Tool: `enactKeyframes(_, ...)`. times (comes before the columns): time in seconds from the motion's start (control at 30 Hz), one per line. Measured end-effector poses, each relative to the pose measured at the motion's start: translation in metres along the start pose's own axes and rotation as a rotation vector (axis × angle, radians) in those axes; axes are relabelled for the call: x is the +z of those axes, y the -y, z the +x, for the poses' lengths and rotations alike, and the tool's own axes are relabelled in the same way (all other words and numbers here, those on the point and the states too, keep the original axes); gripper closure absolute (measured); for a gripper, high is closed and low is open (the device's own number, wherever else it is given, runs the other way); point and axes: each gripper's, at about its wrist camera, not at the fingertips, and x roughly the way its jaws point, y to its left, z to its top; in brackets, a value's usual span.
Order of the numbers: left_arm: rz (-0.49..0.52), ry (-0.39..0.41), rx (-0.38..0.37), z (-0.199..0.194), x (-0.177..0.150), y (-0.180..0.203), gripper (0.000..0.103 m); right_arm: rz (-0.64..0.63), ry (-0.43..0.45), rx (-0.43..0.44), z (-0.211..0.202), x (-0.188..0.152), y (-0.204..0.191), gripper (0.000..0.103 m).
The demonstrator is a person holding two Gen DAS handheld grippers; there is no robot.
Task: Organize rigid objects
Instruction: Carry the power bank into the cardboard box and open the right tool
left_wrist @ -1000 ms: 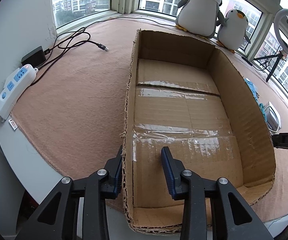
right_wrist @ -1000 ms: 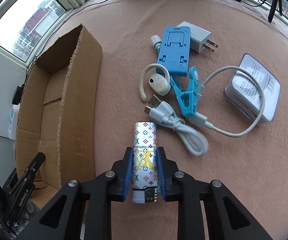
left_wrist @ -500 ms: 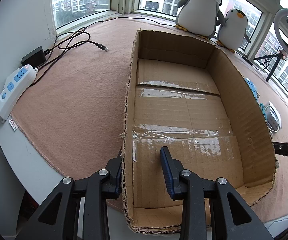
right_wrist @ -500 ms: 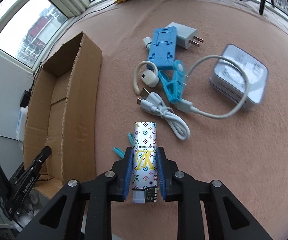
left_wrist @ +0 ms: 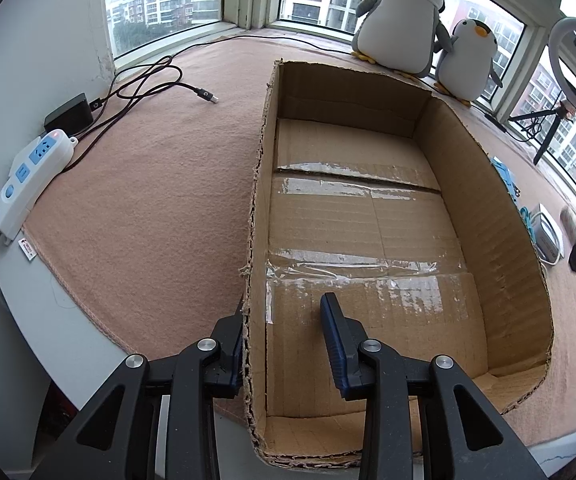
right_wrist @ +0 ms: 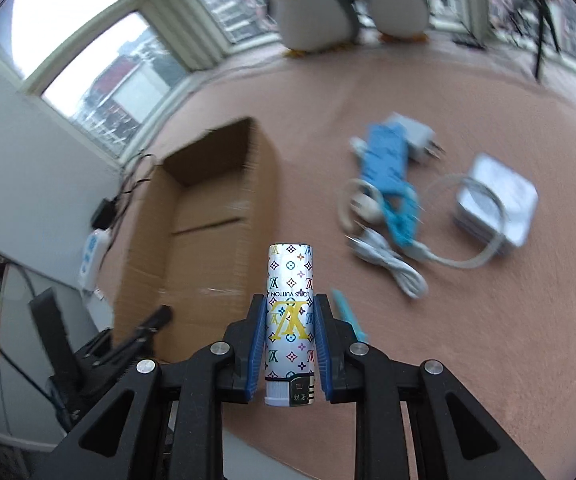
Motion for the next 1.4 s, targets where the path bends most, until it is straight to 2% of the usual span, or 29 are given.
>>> enactKeyframes(0.07,0.001,0.000,0.002,0.000,0.000,0.000,0.068,-0.055,0.014,0.001,0.003,0.002,-0.020,0.082)
enactKeyframes(0.23,0.002,0.000,0.004,0.000,0.000,0.001,0.068,-0.105,-0.014,0.039,0.024,0.000,-0.047,0.082)
enactKeyframes(0.43,0.004,0.000,0.003,-0.001,0.000,0.003,0.068,-0.118,-0.074,0.031,0.058,-0.001,-0.057,0.082)
enactKeyframes(0.73,-0.002,0.002,-0.003,0.000,-0.001,0.002,0.068,-0.130,-0.095,-0.020,0.076,-0.004,-0.061,0.082)
enactKeyframes(0.9,-0.002,0.002,-0.008,0.001,-0.001,0.001,0.068,-0.140,-0.095,-0.030,0.075,-0.004,-0.061,0.081)
enactKeyframes(0.93,-0.002,0.002,-0.010,0.001,-0.001,0.001,0.068,-0.141,-0.096,-0.025,0.074,-0.003,-0.062,0.078)
enactKeyframes(0.97,-0.002,0.002,-0.011,0.001,-0.001,0.001,0.068,-0.143,-0.095,-0.020,0.074,-0.003,-0.062,0.069)
enactKeyframes(1.07,-0.006,-0.002,-0.018,0.001,0.000,-0.001,0.068,-0.147,-0.074,-0.004,0.066,-0.003,-0.066,0.057)
enactKeyframes(1.23,-0.006,-0.002,-0.018,0.002,0.000,-0.002,0.068,-0.135,-0.034,0.011,0.049,-0.003,-0.063,0.057)
enactKeyframes(1.4,-0.002,-0.003,-0.017,0.002,0.000,-0.002,0.068,-0.093,0.033,0.023,0.022,-0.006,-0.043,0.057)
